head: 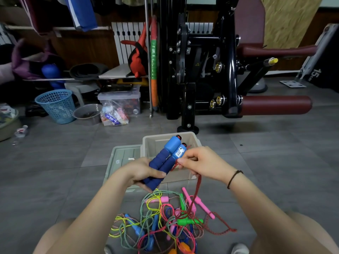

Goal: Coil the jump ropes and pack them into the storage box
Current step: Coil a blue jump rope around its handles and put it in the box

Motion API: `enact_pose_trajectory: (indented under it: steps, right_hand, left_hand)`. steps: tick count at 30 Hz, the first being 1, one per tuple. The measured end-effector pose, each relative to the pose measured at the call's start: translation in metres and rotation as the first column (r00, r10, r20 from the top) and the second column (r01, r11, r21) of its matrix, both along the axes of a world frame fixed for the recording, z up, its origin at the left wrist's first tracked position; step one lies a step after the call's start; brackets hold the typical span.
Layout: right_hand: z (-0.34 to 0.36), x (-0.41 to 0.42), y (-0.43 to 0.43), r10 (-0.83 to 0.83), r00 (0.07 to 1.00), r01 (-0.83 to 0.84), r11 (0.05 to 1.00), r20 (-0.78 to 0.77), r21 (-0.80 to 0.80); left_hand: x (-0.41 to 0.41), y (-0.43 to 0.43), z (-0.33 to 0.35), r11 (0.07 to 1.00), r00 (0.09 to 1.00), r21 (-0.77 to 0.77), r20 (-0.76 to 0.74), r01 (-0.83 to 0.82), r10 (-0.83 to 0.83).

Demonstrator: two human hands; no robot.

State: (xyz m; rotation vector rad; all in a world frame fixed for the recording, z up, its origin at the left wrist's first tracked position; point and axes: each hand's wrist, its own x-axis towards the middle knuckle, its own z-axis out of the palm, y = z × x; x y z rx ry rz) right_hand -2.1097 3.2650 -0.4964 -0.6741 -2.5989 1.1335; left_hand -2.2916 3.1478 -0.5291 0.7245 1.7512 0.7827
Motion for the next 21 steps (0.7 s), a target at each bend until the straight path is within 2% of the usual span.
enact_pose_trajectory:
  steps: [4, 8, 10, 13, 18, 21]
  right_hand:
    - [0.005, 0.004, 0.004, -0.005, 1.000, 0.006, 0.994, -0.012, 0.109]
    - [0.006, 0.003, 0.009, -0.030, 0.999, 0.033, 0.988, -0.024, 0.152]
    - [0.006, 0.001, 0.011, -0.055, 0.998, 0.060, 0.989, -0.044, 0.135]
    - [0.004, -0.004, 0.012, -0.068, 0.996, 0.073, 0.993, -0.054, 0.094]
    - [-0.004, -0.012, 0.011, -0.062, 0.998, 0.062, 0.992, -0.008, 0.108]
    - [-0.004, -0.012, 0.015, -0.060, 0.998, 0.060, 0.992, -0.008, 0.107]
  left_hand:
    - [0.009, 0.001, 0.001, 0.985, 0.962, -0.106, -0.223, 0.138, -0.158]
    - [0.025, 0.003, 0.002, 0.936, 0.875, -0.207, -0.343, 0.285, -0.342]
    - [0.031, 0.005, 0.003, 0.902, 0.802, -0.264, -0.419, 0.342, -0.426]
    - [0.039, 0.005, 0.006, 0.824, 0.625, -0.361, -0.538, 0.436, -0.566]
    - [0.040, 0.004, 0.004, 0.742, 0.514, -0.410, -0.541, 0.530, -0.666]
    - [0.035, 0.004, 0.005, 0.741, 0.493, -0.406, -0.562, 0.534, -0.664]
